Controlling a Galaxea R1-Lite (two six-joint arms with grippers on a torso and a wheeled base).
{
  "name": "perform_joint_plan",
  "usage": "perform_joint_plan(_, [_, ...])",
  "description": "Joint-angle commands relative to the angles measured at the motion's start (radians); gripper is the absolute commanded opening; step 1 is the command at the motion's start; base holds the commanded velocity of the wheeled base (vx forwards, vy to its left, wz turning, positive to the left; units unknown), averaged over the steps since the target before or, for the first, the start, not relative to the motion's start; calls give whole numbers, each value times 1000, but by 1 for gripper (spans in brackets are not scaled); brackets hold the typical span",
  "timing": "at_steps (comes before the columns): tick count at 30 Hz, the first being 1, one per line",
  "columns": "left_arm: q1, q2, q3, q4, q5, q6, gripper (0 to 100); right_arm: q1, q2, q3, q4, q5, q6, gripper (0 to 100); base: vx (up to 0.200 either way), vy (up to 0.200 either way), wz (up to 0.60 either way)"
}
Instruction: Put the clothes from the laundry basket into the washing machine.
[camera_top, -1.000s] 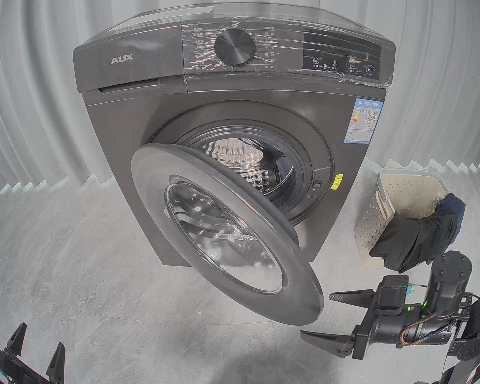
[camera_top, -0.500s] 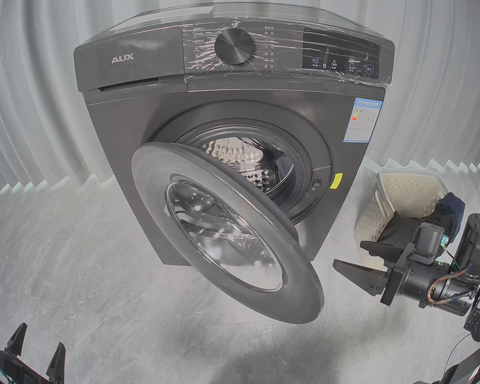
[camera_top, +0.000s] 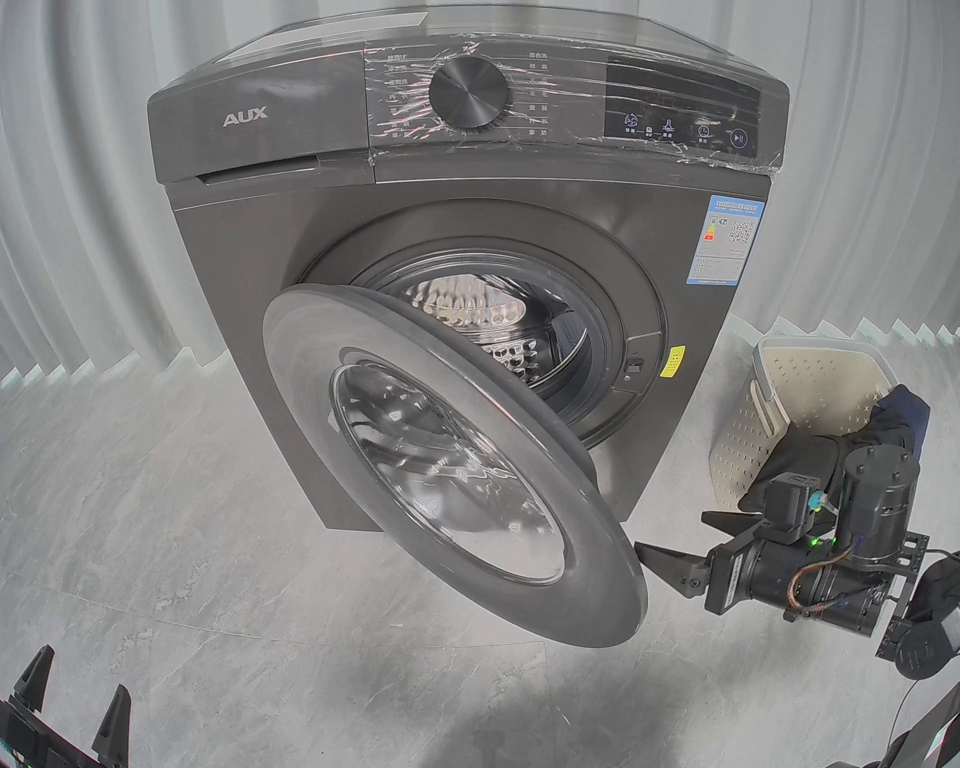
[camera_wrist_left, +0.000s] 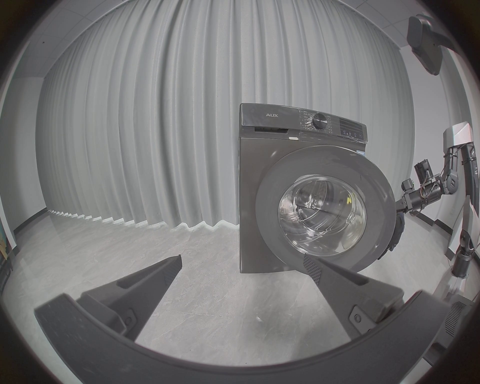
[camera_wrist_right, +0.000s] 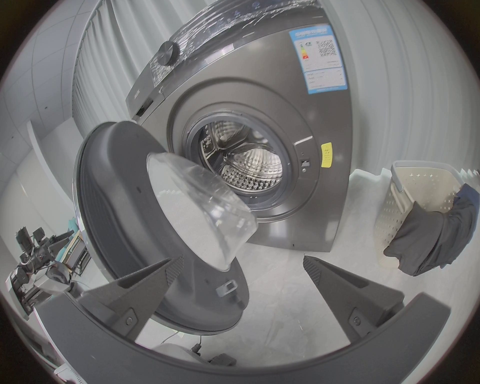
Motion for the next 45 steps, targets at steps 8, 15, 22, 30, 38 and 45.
perform_joint_plan(8, [0,-18,16,0,0,0,100,124,7,22,0,-2,21,100,0,0,0])
perform_joint_plan(15, [0,-18,18,0,3,3,100,61,101,-59,-2,-63,23,100,0,0,0])
perform_joint_plan(22, [0,-18,18,0,2,3,100,53,270,-179,-25,-79,32,100,0,0,0])
perform_joint_plan(30, [0,-18,18,0,3,4,100,20,414,-277,-59,-115,18,100,0,0,0])
perform_joint_plan(38, [0,-18,18,0,3,3,100,79,471,-295,-62,-117,12,100,0,0,0])
perform_joint_plan(45, [0,-18,18,0,3,3,100,142,451,-281,-71,-117,20,100,0,0,0])
